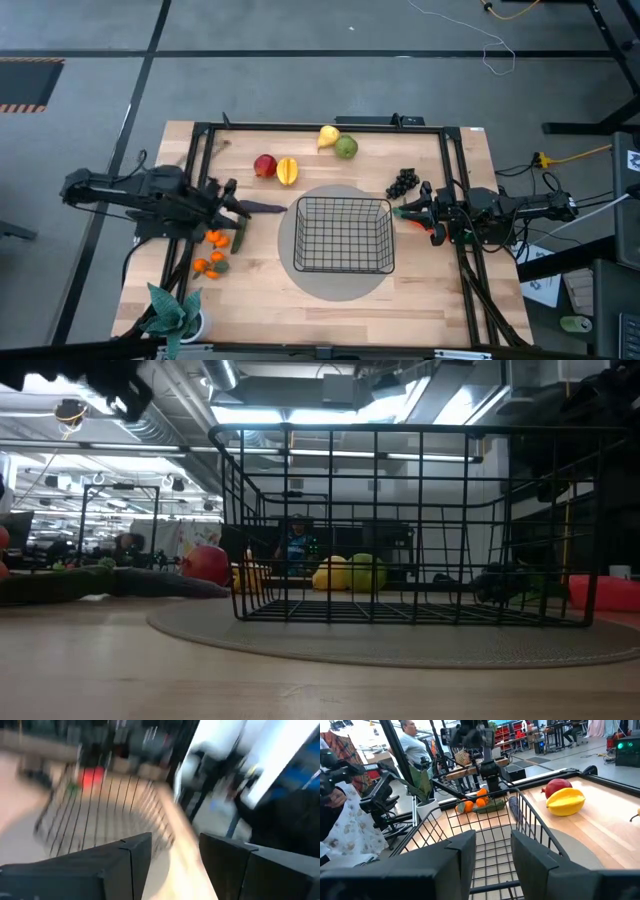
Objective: Build produce basket
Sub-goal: Put the bottom tangerines into the wire basket
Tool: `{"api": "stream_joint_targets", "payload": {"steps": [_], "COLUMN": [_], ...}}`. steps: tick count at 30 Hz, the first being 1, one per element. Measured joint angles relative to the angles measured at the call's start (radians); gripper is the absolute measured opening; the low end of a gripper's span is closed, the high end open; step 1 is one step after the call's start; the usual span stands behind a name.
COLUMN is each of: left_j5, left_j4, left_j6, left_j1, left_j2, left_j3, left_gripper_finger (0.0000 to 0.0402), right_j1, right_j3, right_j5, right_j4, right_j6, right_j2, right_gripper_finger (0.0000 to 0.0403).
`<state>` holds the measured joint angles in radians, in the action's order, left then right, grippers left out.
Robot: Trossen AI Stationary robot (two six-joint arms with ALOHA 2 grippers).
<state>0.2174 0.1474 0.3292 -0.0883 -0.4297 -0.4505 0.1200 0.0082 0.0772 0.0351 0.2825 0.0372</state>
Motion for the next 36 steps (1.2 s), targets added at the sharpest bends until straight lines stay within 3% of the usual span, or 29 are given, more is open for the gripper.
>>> {"api": "stream_joint_targets", "payload": {"steps": [6, 14, 18, 28, 32, 36], "left_j5": [-0.158, -0.150, -0.117, -0.196, -0.170, -0.136], "left_j4": [0.267, 0.448, 0.580, 0.787, 0.893, 0.968], "left_j6": [0.003, 0.011, 0.091, 0.453, 0.582, 0.611], "left_j1": [-0.032, -0.130, -0.220, -0.346, -0.347, -0.348], "left_j2": [-0.196, -0.369, -0.417, -0.491, -0.521, -0.537], "left_j3": [-0.115, -0.284, -0.335, -0.283, -0.263, -0.256], "left_gripper_finger": [0.0153, 0.0153, 0.0153, 0.0153, 0.0153, 0.0153], "right_j1": [0.000, 0.000, 0.000, 0.000, 0.000, 0.000], "right_j3": [0.000, 0.000, 0.000, 0.000, 0.000, 0.000], "right_j5": [0.000, 0.000, 0.000, 0.000, 0.000, 0.000], "right_j4": [0.000, 0.000, 0.000, 0.000, 0.000, 0.000], "right_j6": [0.000, 0.001, -0.001, -0.004, -0.004, -0.025], "right_j2": [0.000, 0.000, 0.000, 0.000, 0.000, 0.000], "right_gripper_finger": [0.0122, 0.0122, 0.0122, 0.0122, 0.0122, 0.0122]}}
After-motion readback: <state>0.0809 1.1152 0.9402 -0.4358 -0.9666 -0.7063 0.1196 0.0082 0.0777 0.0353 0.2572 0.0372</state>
